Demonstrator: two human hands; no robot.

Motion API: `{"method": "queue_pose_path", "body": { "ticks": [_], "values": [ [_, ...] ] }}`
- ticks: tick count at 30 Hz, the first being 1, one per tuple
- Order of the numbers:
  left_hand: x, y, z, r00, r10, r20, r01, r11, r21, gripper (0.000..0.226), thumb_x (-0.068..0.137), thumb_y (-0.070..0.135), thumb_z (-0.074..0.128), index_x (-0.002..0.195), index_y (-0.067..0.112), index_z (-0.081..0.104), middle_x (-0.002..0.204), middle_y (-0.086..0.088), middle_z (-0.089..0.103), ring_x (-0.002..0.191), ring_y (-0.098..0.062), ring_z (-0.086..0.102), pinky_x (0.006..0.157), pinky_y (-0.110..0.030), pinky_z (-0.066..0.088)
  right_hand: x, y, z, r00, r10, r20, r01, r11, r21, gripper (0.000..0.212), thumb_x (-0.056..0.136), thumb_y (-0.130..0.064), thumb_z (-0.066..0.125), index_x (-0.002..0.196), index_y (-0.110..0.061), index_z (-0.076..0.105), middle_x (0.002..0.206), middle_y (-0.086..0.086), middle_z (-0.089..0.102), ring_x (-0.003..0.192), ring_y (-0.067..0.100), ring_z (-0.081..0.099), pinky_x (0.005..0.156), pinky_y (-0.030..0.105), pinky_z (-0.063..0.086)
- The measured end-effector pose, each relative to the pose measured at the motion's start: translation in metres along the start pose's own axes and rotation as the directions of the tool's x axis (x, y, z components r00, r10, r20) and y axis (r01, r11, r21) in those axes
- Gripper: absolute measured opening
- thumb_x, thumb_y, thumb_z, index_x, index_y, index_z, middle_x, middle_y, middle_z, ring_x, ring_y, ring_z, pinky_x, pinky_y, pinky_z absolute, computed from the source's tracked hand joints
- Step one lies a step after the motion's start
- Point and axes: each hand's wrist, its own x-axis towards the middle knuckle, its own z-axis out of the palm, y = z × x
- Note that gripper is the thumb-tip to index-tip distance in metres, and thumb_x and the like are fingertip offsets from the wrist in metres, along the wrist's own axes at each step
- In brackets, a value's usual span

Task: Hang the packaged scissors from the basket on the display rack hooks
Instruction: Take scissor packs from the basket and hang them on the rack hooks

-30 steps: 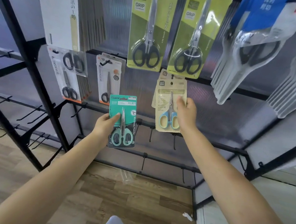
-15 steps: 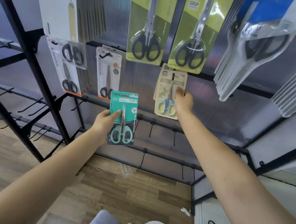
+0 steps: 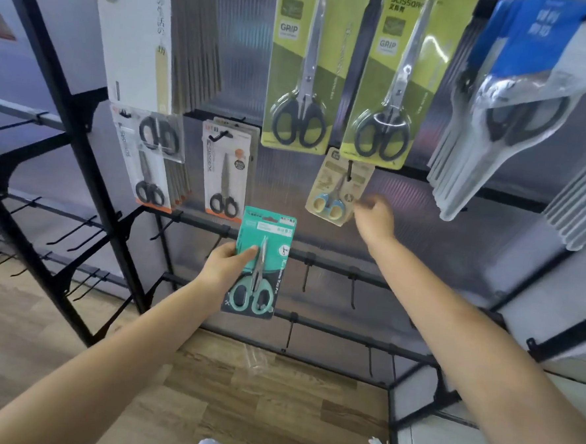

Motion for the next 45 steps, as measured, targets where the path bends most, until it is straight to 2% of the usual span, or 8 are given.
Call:
{"method": "queue_pose_path", "body": {
  "ticks": [7,11,14,17,22,26,32,45],
  "values": [
    [-0.01,-0.01,0.058,0.972,-0.005,0.235,-0.034,0.986,0.161,0.006,0.093,0.02,0.057,0.089,0.015,0.059,0.094,-0.012,0.069,0.08,-0.028,0.067,0.076,-0.041,0.056,-0.062,0.029,-0.051,0.942,-0.072,0.328,0.116,0.986,-0.116,0.023,0.093,-0.036,0.053,0.111,-0.021,0.056,0.107,-0.002,0.063,0.096,0.015,0.062,0.087,0.034,0.051],
    [-0.019,-0.017,0.105,0.929,0.011,0.369,-0.101,0.969,0.226,0.01,0.092,0.02,0.058,0.095,0.011,0.061,0.097,-0.012,0.07,0.085,-0.029,0.068,0.081,-0.045,0.055,-0.08,0.058,-0.084,0.956,-0.056,0.287,0.122,0.968,-0.22,0.003,0.093,-0.022,0.057,0.091,-0.02,0.058,0.084,-0.001,0.066,0.074,0.011,0.061,0.076,0.038,0.051],
    [-0.029,-0.019,0.137,0.887,0.026,0.46,-0.157,0.956,0.249,0.009,0.092,0.022,0.058,0.094,0.014,0.061,0.094,-0.006,0.07,0.081,-0.021,0.069,0.077,-0.041,0.057,-0.091,0.07,-0.115,0.98,-0.024,0.196,0.056,0.986,-0.158,0.012,0.093,-0.011,0.054,0.084,-0.019,0.052,0.074,-0.003,0.064,0.057,0.001,0.059,0.066,0.03,0.054],
    [-0.035,-0.021,0.164,0.847,0.043,0.529,-0.204,0.947,0.249,0.005,0.09,0.021,0.061,0.09,0.016,0.059,0.094,-0.006,0.069,0.079,-0.02,0.068,0.074,-0.037,0.057,-0.096,0.073,-0.149,0.995,-0.039,0.093,0.048,0.994,-0.099,0.004,0.095,-0.011,0.052,0.096,-0.011,0.056,0.077,-0.003,0.064,0.057,-0.003,0.059,0.059,0.016,0.052],
    [-0.047,-0.023,0.198,0.771,0.08,0.631,-0.28,0.933,0.224,0.007,0.091,0.015,0.059,0.085,0.019,0.057,0.089,-0.004,0.067,0.074,-0.011,0.064,0.067,-0.023,0.054,-0.092,0.068,-0.192,0.994,-0.091,-0.06,0.089,0.995,-0.041,0.006,0.096,-0.015,0.051,0.099,-0.013,0.055,0.085,-0.003,0.064,0.068,0.002,0.059,0.06,0.013,0.051],
    [-0.048,-0.012,0.219,0.757,0.136,0.639,-0.328,0.925,0.191,0.01,0.094,0.016,0.055,0.084,0.017,0.057,0.082,0.002,0.065,0.073,-0.009,0.064,0.064,-0.019,0.054,-0.075,0.063,-0.203,0.983,-0.144,-0.112,0.133,0.986,-0.099,0.013,0.096,-0.021,0.051,0.104,-0.012,0.057,0.102,0.005,0.066,0.091,0.015,0.064,0.078,0.032,0.056],
    [-0.021,0.002,0.226,0.836,0.232,0.498,-0.366,0.911,0.191,0.012,0.092,0.019,0.058,0.081,0.017,0.064,0.089,-0.009,0.071,0.084,-0.025,0.069,0.077,-0.039,0.057,-0.039,0.05,-0.198,0.965,-0.203,-0.165,0.189,0.977,-0.096,0.004,0.095,-0.022,0.054,0.097,-0.02,0.056,0.096,0.001,0.065,0.091,0.015,0.065,0.077,0.042,0.056],
    [0.01,0.004,0.239,0.914,0.234,0.332,-0.321,0.917,0.238,0.016,0.091,0.022,0.06,0.076,0.017,0.06,0.082,-0.004,0.068,0.076,-0.019,0.065,0.076,-0.037,0.056,-0.001,0.042,-0.179,0.962,-0.234,-0.143,0.219,0.969,-0.116,0.011,0.096,-0.018,0.052,0.102,-0.012,0.059,0.091,0.002,0.062,0.084,0.013,0.061,0.072,0.039,0.057]
  ]
}}
